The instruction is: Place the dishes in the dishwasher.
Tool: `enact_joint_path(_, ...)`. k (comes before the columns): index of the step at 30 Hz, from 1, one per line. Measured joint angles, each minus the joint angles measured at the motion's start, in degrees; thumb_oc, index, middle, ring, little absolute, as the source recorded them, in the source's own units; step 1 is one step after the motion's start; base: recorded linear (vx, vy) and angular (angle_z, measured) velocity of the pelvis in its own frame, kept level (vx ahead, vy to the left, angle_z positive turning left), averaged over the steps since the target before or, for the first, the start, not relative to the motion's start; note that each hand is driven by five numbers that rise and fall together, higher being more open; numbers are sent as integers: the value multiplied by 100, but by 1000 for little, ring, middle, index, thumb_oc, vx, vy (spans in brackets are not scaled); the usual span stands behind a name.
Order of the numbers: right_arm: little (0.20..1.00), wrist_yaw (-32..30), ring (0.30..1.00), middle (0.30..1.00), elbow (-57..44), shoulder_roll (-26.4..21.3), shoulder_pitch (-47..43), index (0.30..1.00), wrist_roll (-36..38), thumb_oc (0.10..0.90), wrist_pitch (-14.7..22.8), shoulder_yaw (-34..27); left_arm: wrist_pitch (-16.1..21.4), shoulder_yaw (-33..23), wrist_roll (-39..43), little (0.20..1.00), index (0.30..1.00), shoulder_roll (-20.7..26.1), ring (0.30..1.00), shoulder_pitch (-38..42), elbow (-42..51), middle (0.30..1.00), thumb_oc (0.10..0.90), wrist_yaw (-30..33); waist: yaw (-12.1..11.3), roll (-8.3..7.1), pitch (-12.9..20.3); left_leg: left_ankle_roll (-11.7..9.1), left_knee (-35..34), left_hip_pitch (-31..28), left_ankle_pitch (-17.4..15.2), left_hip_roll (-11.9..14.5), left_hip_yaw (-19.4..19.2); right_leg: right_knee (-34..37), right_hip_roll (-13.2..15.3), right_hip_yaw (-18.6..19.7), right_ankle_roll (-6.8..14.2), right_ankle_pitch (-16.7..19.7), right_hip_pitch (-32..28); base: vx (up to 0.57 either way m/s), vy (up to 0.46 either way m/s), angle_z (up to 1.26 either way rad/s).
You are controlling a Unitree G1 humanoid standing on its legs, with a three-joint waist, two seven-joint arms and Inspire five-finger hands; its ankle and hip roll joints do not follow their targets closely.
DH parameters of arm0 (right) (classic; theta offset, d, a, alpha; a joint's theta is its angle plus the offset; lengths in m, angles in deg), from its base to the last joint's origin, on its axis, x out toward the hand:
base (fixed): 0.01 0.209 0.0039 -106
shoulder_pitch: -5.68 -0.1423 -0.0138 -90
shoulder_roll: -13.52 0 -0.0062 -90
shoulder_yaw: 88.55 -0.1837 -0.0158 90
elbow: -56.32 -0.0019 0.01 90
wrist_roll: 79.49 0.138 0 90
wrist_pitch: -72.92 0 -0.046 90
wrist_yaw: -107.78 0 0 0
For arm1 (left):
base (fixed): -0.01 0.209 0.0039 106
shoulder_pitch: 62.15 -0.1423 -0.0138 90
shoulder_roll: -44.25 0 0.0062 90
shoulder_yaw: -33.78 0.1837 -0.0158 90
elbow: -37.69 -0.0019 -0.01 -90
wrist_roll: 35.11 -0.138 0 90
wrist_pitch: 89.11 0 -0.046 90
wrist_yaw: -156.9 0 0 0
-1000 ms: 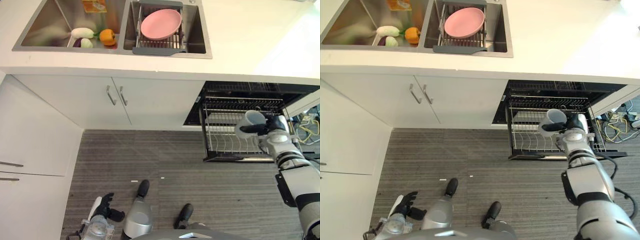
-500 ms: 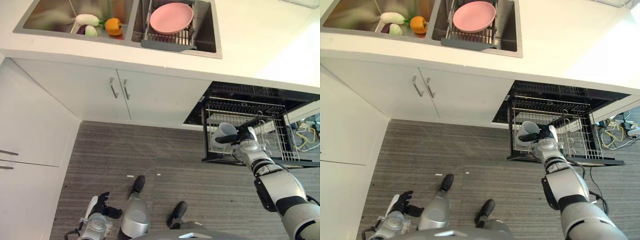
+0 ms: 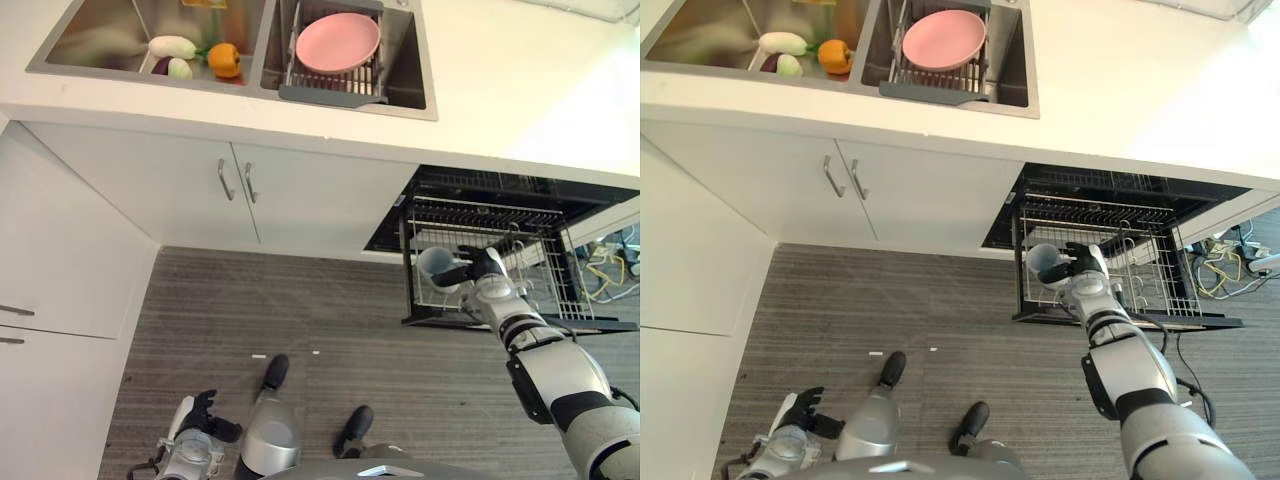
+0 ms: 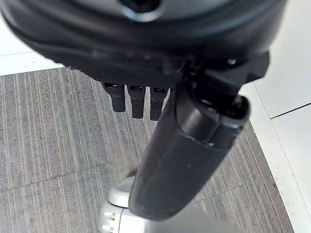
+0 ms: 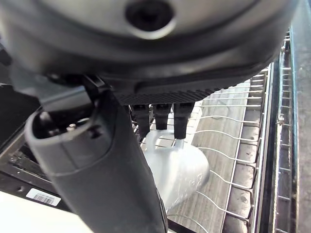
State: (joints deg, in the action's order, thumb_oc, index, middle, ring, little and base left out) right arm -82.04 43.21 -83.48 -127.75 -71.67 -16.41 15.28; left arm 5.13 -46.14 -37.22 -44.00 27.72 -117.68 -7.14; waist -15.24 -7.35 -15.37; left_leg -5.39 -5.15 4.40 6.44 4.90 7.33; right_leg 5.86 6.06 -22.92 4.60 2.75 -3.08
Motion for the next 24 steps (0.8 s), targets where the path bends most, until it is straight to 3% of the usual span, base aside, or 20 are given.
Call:
enact_joint_path(4,900,51,900,900,-2,-1,-45,900,-11,800,-5,1,-60,0,-88,900,900,-1,900,49,-79,900,800,-11,26,0,111,-3,-1,-39,-3,24,-58,-1,-8,70,-6,14,-9,11,6,-9)
enact_joint_path(9,900,113,900,900,-330,-13,-52,900,-144,800,-52,109,-110,-22,-87,900,900,-9,900,55,-234,900,800,-22,220,34,302,4,-1,-193,-12,55,-194,0,-11,201,-14,39,-88,-2,6,-13)
enact_joint_path(12,900,158,900,900,-1432,-126,77,900,-167,800,-183,179,-125,-63,-90,900,900,-23,900,1,-282,900,800,-26,415,86,333,20,-3,-289,-42,83,-319,1,-22,325,-22,68,-116,7,22,-18)
enact_joint_path(13,900,149,900,900,-2634,-328,556,900,-216,800,-319,129,-138,-162,-94,900,900,-58,900,2,-236,900,800,-30,449,108,334,22,-5,-302,-43,78,-340,0,-18,346,-15,72,-118,-5,16,-14)
enact_joint_path(14,900,129,900,900,-4131,-430,1442,900,-136,800,-111,-326,-144,-267,-95,900,900,-95,900,-73,-103,900,800,-31,433,137,351,37,-6,-308,-54,71,-335,1,-8,338,-19,72,-134,-5,6,-5)
enact_joint_path(15,900,155,900,900,-4820,-352,1909,900,-38,800,174,-536,-130,-324,-98,900,900,-111,900,-181,-53,900,800,-8,496,167,384,39,-6,-353,-63,64,-357,0,0,358,-18,69,-158,13,6,-6)
enact_joint_path(16,900,266,900,900,-6203,-260,2764,900,379,800,483,-720,-141,-484,-120,900,900,-217,900,-251,-138,900,800,-31,696,303,458,41,-6,-425,-104,49,-379,1,22,398,8,45,-216,17,-11,-4)
enact_joint_path(17,900,287,900,900,-7022,0,3382,900,617,800,600,-1135,-148,-565,-163,900,900,-288,900,-236,-186,900,800,-46,702,435,499,39,-9,-437,-107,42,-360,1,25,411,12,30,-249,40,-38,4)
enact_joint_path(18,900,306,900,900,-7460,257,3777,900,767,800,729,-1338,-180,-685,-192,900,900,-353,900,-301,-141,900,800,-44,723,476,539,37,-9,-443,-116,29,-345,2,29,384,4,11,-303,35,-56,6)
enact_joint_path(20,900,351,900,900,-7851,293,4120,900,1126,800,859,-1361,-108,-898,-199,900,900,-498,900,-387,-267,900,800,-92,948,673,622,18,-40,-460,-198,35,-389,12,29,434,-2,4,-304,10,-44,-4)
enact_joint_path(22,900,355,900,900,-8283,698,4645,900,1564,800,1197,-1733,-111,-1405,0,900,900,-734,900,-401,-411,900,800,-112,976,851,699,29,-41,-449,-207,62,-443,6,19,422,-7,-1,-295,-5,-50,-2)
enact_joint_path(23,900,355,900,900,-8283,698,4645,900,1564,800,1197,-1733,-111,-1405,0,900,900,-734,900,-401,-411,900,800,-112,976,851,699,29,-41,-449,-207,62,-443,6,19,422,-7,-1,-295,0,-23,-9)
enact_joint_path(24,900,279,900,900,-8278,1067,4679,900,2051,800,1421,-1843,-136,-1494,312,900,900,-832,900,-440,-644,900,800,-152,1100,975,761,20,-41,-437,-215,98,-469,9,-20,445,9,-27,-265,0,0,-6)
